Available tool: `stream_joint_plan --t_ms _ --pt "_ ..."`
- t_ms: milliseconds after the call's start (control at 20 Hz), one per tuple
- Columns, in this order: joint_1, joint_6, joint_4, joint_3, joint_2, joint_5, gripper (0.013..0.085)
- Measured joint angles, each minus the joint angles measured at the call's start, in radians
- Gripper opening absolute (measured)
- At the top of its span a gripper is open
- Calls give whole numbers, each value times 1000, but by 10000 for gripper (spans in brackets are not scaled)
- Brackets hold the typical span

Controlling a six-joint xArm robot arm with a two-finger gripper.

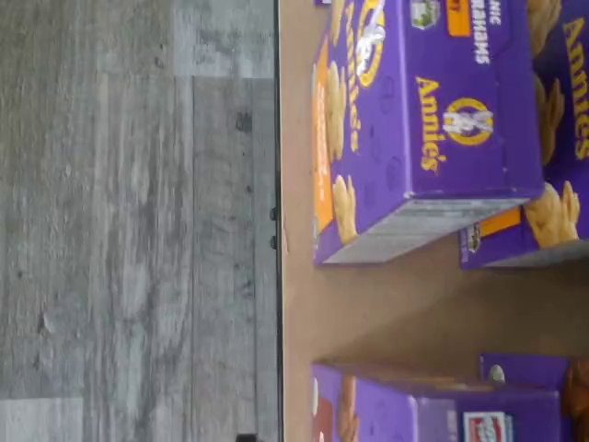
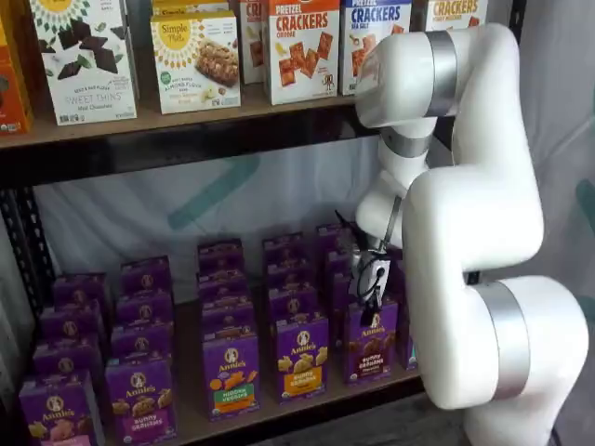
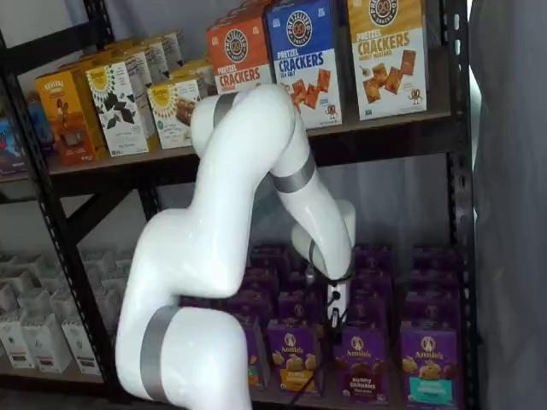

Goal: Pick up the purple box with a brown patch in the center, on the bottom shelf, the fifth box from the left

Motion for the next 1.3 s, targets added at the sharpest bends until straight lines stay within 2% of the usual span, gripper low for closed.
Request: stream_joint_plan --t_ms 200,350,450,600,800,1100,1300 --pt "-10 47 -62 -26 20 1 850" --pt "-12 57 -74 -49 40 0 850" --pt "-14 78 -101 -65 57 -2 850" --pt "-19 144 -180 -90 85 -4 850" --pt "-20 207 -251 -112 116 -15 850" --pt "-27 321 -383 -140 151 -17 850" --pt "-29 304 -369 -144 163 -28 850"
